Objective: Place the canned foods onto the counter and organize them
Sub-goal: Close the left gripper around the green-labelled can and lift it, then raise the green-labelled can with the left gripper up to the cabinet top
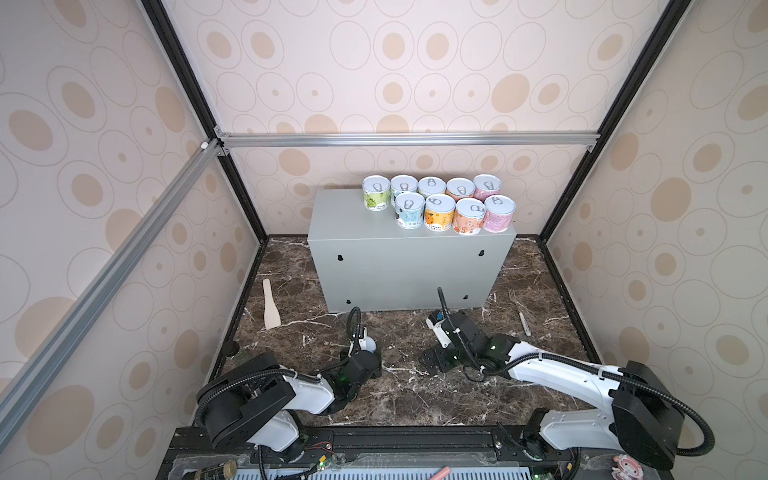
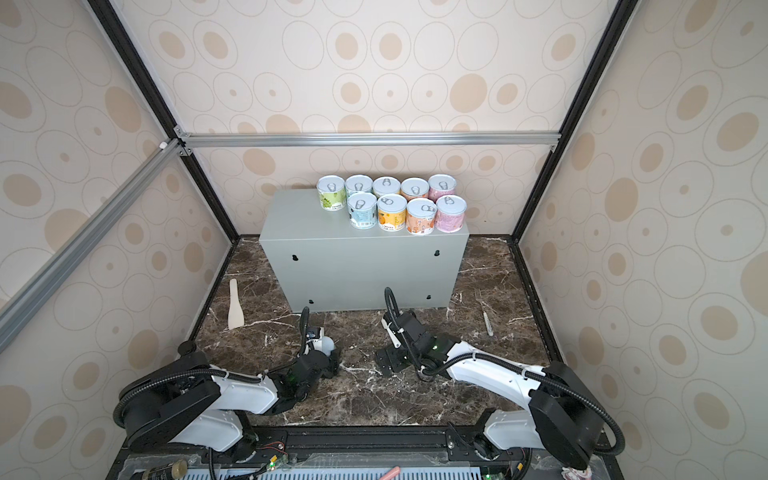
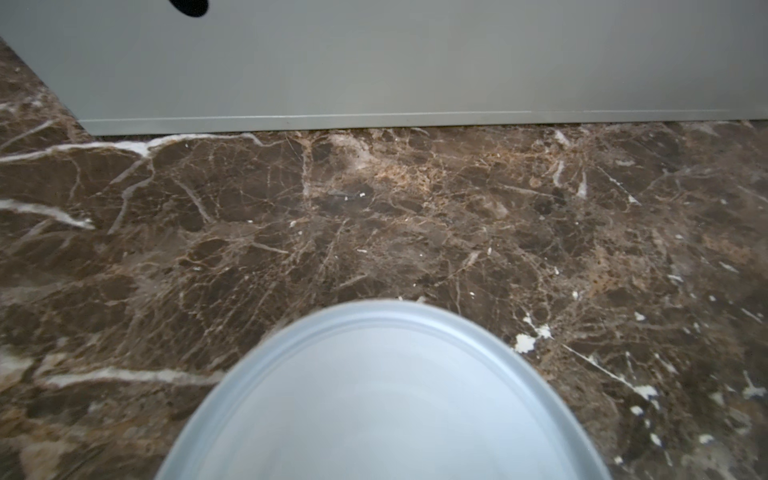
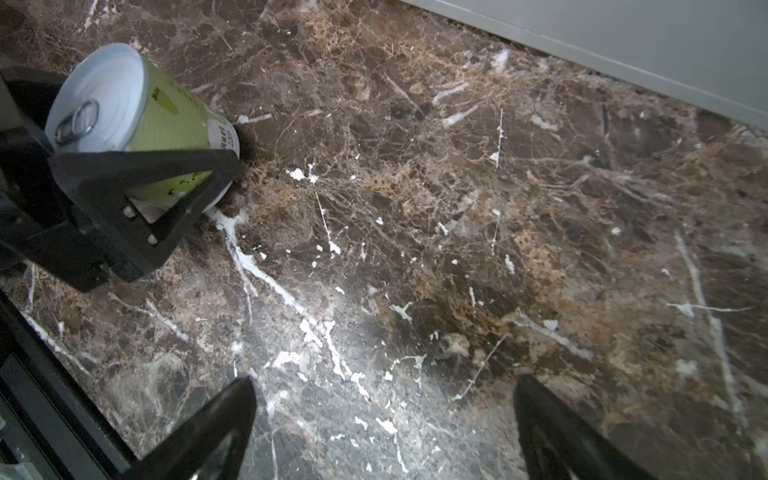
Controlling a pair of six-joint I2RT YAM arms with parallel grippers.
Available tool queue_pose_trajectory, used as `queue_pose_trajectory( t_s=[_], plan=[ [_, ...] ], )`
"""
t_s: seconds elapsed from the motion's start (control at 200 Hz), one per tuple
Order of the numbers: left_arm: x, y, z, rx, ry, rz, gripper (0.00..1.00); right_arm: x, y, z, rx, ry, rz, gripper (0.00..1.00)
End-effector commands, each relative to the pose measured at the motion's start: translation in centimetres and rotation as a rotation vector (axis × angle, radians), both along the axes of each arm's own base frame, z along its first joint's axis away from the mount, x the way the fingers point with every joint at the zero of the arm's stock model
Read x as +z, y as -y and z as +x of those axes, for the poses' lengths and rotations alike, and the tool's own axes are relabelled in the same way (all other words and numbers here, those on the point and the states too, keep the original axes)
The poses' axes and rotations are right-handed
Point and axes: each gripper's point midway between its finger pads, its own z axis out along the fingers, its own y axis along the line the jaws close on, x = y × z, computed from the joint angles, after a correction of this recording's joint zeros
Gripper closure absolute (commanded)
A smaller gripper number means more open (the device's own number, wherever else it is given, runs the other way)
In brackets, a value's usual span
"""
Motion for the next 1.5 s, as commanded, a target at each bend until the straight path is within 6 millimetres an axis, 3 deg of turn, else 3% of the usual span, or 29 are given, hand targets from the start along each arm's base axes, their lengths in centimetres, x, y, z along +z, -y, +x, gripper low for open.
queue_pose_trajectory(
  t_s=[0.0,0.3,0.455,1.21,1.495],
  plan=[
    [-0.5,0.2,-0.8,-0.022,-0.038,-0.007,0.33,1.0,-0.6,0.6,0.007,0.019,0.021,0.01],
    [0.4,1.0,-1.1,-0.042,-0.053,-0.060,0.36,2.0,0.3,0.1,-0.001,0.037,0.027,0.01],
    [2.5,1.3,-0.9,-0.047,-0.028,-0.073,0.37,2.8,0.8,-0.2,-0.008,0.051,0.039,0.01],
    [21.1,-1.3,-0.6,-0.040,0.240,-0.077,0.36,8.2,2.0,-0.9,-0.017,0.149,0.108,0.01],
    [29.1,-1.1,0.7,-0.031,0.338,-0.013,0.36,8.9,2.4,-1.0,-0.012,0.173,0.109,0.01]
  ],
)
